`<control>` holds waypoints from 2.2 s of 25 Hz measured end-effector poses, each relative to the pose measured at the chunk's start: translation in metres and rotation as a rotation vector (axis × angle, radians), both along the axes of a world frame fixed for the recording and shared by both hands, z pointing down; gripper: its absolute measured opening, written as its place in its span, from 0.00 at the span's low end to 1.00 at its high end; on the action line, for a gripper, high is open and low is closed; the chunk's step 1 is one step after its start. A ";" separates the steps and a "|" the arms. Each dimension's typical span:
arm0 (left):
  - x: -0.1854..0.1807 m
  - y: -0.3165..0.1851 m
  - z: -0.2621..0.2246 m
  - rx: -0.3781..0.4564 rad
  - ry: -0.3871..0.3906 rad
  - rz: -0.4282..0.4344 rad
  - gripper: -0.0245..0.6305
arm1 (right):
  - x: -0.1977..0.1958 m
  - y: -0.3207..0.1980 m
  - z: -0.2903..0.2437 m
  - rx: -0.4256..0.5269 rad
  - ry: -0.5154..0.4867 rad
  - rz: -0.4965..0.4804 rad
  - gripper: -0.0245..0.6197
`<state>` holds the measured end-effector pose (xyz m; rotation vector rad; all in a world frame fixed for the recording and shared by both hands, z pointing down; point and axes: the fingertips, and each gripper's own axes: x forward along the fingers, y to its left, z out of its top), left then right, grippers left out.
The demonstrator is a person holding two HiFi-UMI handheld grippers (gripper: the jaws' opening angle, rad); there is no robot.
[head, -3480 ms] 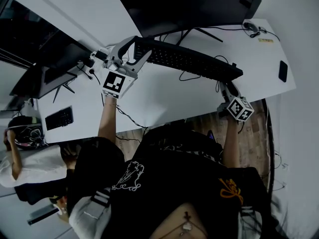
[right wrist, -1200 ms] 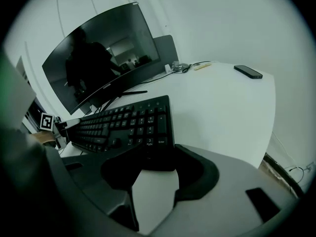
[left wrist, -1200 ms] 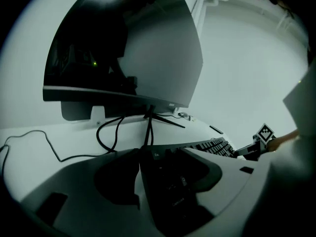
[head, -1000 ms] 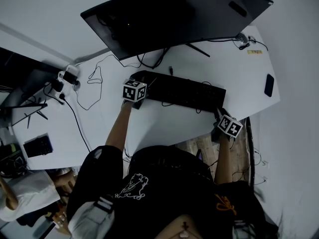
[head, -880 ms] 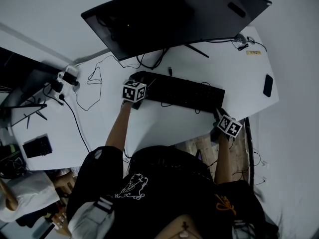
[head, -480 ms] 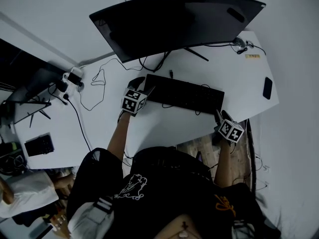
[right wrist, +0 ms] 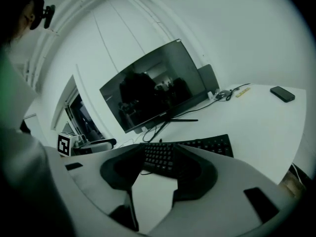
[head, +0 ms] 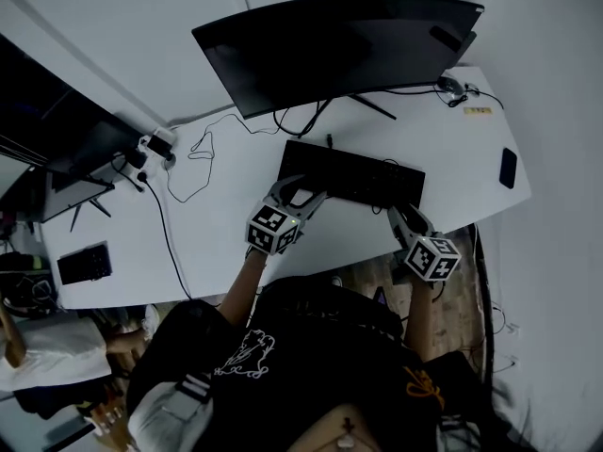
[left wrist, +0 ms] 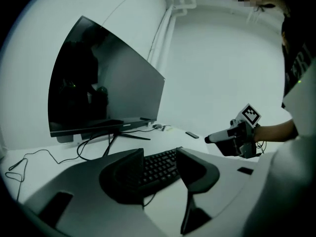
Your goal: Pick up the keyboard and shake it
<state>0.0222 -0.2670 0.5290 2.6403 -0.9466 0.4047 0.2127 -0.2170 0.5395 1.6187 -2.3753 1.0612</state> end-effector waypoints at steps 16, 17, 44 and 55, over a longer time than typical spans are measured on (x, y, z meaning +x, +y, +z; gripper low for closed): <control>0.034 0.155 -0.057 0.016 0.118 -0.020 0.24 | -0.061 0.112 -0.056 0.145 -0.078 -0.215 0.22; 0.034 0.164 -0.057 0.015 0.119 -0.024 0.24 | -0.063 0.119 -0.056 0.146 -0.087 -0.221 0.21; -0.068 0.282 -0.087 0.092 0.102 0.003 0.10 | -0.185 0.235 -0.083 0.219 -0.040 -0.280 0.06; -0.119 0.333 -0.082 0.082 0.132 0.018 0.09 | -0.240 0.289 -0.090 0.251 0.019 -0.281 0.06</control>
